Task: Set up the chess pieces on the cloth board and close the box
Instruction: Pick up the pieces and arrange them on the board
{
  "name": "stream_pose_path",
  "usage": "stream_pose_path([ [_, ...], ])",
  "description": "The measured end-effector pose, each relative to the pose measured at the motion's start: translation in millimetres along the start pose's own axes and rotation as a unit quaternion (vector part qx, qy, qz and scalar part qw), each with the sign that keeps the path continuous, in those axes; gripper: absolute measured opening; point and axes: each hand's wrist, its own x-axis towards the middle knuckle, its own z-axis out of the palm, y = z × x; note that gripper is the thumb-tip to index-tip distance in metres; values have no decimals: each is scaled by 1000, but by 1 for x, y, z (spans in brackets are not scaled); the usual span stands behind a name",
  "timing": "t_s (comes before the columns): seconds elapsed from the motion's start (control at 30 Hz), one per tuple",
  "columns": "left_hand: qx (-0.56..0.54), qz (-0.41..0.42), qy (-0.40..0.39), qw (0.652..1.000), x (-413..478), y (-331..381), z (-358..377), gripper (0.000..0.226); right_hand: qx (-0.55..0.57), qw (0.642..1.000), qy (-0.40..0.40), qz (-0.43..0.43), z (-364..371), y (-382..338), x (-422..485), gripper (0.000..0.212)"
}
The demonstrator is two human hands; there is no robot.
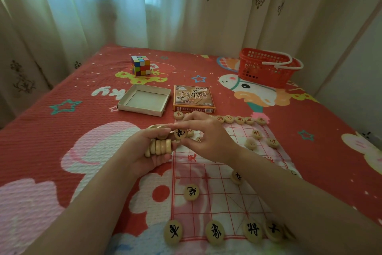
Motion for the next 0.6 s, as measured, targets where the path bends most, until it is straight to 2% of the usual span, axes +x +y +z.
stream_pose_path([
  [0.17,-64,-28,-7,998,-1,0,3,22,-35,999,18,-14,-3,4,-3,31],
  [0.3,-156,-20,6,988,0,0,-2,22,-21,997,63,26,-17,14,-7,30],
  [0.47,-155,-4,31,987,2,2,0,15,-46,987,121,96,-45,31,-19,30],
  [0.6,-146,-11,6,989,1,6,3,25,-55,983,125,121,-64,35,-28,30],
])
